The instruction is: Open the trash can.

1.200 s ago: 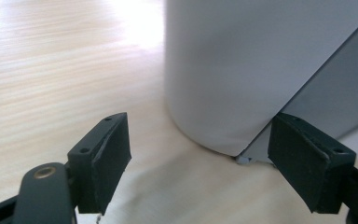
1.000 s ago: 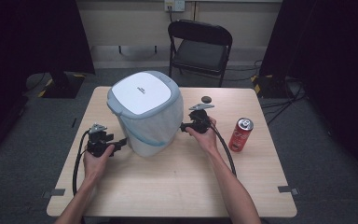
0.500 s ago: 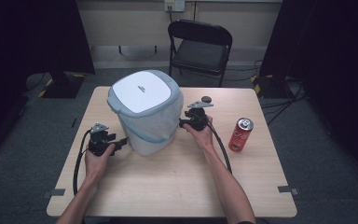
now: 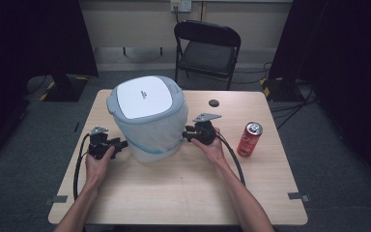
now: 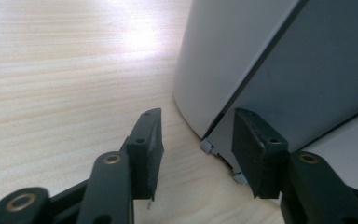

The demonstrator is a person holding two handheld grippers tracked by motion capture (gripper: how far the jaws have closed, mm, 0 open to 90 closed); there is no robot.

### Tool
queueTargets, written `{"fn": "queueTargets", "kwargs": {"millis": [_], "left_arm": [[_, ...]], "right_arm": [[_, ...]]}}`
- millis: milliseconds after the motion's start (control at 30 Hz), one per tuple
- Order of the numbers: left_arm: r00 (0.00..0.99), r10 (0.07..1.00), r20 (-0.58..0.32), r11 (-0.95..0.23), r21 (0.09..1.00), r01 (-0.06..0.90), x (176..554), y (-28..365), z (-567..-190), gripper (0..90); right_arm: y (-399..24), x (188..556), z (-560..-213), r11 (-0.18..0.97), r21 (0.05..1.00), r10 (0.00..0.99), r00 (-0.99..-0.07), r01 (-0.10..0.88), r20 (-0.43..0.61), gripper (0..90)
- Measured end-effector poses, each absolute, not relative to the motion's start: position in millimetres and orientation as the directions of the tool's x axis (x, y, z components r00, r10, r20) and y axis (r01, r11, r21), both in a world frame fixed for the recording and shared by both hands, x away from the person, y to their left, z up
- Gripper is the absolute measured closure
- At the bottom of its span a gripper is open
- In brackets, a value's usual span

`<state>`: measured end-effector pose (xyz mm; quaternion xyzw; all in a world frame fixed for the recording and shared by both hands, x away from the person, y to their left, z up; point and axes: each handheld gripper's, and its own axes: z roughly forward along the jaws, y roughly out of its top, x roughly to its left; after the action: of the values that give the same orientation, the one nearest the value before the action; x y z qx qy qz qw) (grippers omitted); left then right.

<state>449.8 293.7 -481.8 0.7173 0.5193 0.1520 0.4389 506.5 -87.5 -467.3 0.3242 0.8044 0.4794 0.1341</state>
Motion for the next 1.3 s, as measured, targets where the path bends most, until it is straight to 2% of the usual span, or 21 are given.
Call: {"fn": "queueTargets", "kwargs": {"millis": [133,333,400,433,533,633,733,900,1067,1233,1300], "left_arm": [[0.405,0.881,-0.246,-0.061,0.788,0.612,454,291,-482,55.4],[0.416,0.874,-0.25,-0.065,0.788,0.612,460,289,-482,59.2],[0.409,0.875,-0.257,-0.054,0.789,0.611,461,290,-483,59.1],[0.396,0.881,-0.26,-0.045,0.787,0.616,460,292,-484,54.2],[0.399,0.884,-0.244,-0.062,0.784,0.618,453,295,-483,51.6],[0.413,0.877,-0.244,-0.078,0.777,0.625,437,302,-482,43.6],[0.425,0.875,-0.23,-0.107,0.766,0.634,419,306,-484,43.6],[0.504,0.823,-0.263,-0.141,0.764,0.63,397,298,-481,43.4],[0.514,0.817,-0.262,-0.149,0.765,0.626,392,290,-482,41.8],[0.51,0.819,-0.264,-0.142,0.767,0.625,394,293,-483,42.4],[0.49,0.831,-0.263,-0.126,0.769,0.626,395,295,-483,46.3]], "right_arm": [[-93,485,-466,0.363,0.855,0.627,-0.776,0.37,0.069,54.0],[-92,455,-465,0.397,0.855,0.601,-0.799,0.335,0.034,51.4],[-90,444,-465,0.404,0.852,0.582,-0.812,0.332,0.041,50.6],[-86,437,-462,0.427,0.839,0.595,-0.803,0.337,0.019,50.2],[-92,440,-456,0.387,0.854,0.639,-0.769,0.347,0.023,52.5],[-107,449,-452,0.358,0.856,0.683,-0.73,0.372,0.031,53.6],[-118,460,-459,0.344,0.842,0.726,-0.687,0.416,0.042,52.2],[-113,481,-477,0.357,0.816,0.767,-0.642,0.454,0.021,49.7],[-98,498,-491,0.357,0.812,0.752,-0.657,0.461,0.043,47.5],[-94,498,-495,0.352,0.822,0.716,-0.694,0.448,0.072,58.4],[-95,494,-495,0.376,0.812,0.678,-0.73,0.447,0.088,57.9]]}}
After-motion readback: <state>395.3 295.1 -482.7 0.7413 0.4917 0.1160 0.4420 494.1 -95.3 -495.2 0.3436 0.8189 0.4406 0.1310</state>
